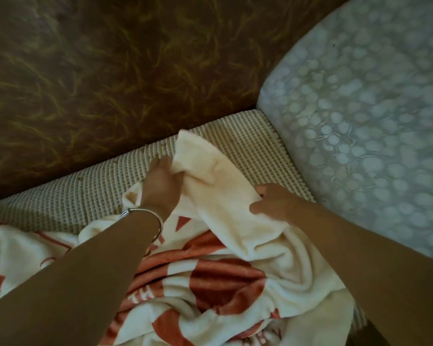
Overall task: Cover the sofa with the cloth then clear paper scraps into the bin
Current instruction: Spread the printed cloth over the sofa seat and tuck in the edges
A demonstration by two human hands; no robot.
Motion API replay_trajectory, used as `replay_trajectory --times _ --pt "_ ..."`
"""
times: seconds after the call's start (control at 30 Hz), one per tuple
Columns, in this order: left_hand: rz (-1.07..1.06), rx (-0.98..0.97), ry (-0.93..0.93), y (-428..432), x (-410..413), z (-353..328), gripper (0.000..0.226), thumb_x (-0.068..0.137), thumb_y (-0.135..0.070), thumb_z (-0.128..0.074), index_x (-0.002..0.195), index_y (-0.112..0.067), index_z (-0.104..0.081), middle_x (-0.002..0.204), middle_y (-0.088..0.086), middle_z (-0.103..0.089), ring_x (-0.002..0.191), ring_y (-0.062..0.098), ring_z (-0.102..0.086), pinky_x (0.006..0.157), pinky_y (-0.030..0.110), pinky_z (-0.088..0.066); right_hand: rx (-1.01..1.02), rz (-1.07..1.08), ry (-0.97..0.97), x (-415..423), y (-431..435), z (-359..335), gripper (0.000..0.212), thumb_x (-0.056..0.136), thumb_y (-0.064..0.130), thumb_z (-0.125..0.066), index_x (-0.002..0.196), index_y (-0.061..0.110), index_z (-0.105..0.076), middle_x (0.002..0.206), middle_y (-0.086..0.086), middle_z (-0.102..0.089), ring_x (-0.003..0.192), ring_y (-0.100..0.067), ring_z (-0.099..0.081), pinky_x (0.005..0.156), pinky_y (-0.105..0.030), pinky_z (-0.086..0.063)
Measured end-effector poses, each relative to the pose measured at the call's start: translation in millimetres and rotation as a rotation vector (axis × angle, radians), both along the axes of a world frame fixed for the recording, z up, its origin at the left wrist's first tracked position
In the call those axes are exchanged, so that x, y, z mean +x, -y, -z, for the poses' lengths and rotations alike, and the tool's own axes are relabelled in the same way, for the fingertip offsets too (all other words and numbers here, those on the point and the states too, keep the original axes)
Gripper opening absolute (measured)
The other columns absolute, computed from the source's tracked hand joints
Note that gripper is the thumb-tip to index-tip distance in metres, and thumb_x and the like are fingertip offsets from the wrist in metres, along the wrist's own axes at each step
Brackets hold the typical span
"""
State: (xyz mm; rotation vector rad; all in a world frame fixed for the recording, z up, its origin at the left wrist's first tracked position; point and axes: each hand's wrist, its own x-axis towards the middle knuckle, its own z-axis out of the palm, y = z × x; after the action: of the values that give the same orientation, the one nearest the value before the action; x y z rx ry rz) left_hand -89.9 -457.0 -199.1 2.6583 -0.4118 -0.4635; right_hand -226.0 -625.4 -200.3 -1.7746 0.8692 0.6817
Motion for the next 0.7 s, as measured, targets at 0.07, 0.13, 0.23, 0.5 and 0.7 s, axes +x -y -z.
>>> replay_trajectory --times 0.07,0.13,0.23,0.5,0.7 --pt "-0.002 -0.286 -0.015 24 -1 -4 0.039 0.09 -0.011 -0.054 0.128 -0.009 -0.044 0.135 0.012 -0.039 0.109 0.024 -0.052 0.088 0.031 -0.043 0.056 0.037 0.006 -3 4 0 0.019 0.082 0.01 -0.063 0.1 0.015 -0.058 0.084 0.001 -0.059 0.073 -0.013 -0.055 0.06 -0.022 -0.044" --pt "0.08 -0.444 -0.142 44 -4 -2 0.052 0.088 -0.004 -0.059 0.135 -0.012 -0.038 0.144 0.008 -0.029 0.113 0.019 -0.05 0.095 0.031 -0.046 0.111 0.066 0.018 -7 10 -2 0.017 0.082 0.008 -0.061 0.098 0.013 -0.058 0.086 -0.001 -0.061 0.083 -0.02 -0.059 0.074 -0.03 -0.049" --pt "0.228 -0.351 -0.316 64 -15 10 0.038 0.091 -0.008 -0.054 0.128 -0.014 -0.049 0.138 0.006 -0.045 0.12 0.023 -0.052 0.1 0.034 -0.045 0.154 0.119 0.088 -13 19 -5 0.024 0.081 -0.002 -0.053 0.101 0.007 -0.062 0.092 -0.014 -0.063 0.09 -0.029 -0.059 0.08 -0.036 -0.048" --pt "0.31 -0.139 -0.681 92 -41 7 0.036 0.1 -0.036 -0.031 0.117 -0.02 -0.06 0.125 0.003 -0.061 0.117 0.013 -0.052 0.113 0.031 -0.029 0.256 0.481 0.378 -21 42 -8 0.024 0.083 -0.011 -0.056 0.08 0.01 -0.067 0.08 0.002 -0.064 0.078 -0.015 -0.059 0.07 -0.023 -0.051" --pt "0.072 -0.191 -1.116 103 -47 -22 0.058 0.091 -0.056 -0.037 0.129 -0.015 -0.054 0.131 0.008 -0.059 0.119 0.023 -0.056 0.086 0.019 -0.049 0.316 0.651 0.44 -22 56 -13 0.03 0.083 -0.003 -0.062 0.113 -0.004 -0.064 0.119 -0.013 -0.063 0.103 -0.021 -0.059 0.094 -0.036 -0.048"
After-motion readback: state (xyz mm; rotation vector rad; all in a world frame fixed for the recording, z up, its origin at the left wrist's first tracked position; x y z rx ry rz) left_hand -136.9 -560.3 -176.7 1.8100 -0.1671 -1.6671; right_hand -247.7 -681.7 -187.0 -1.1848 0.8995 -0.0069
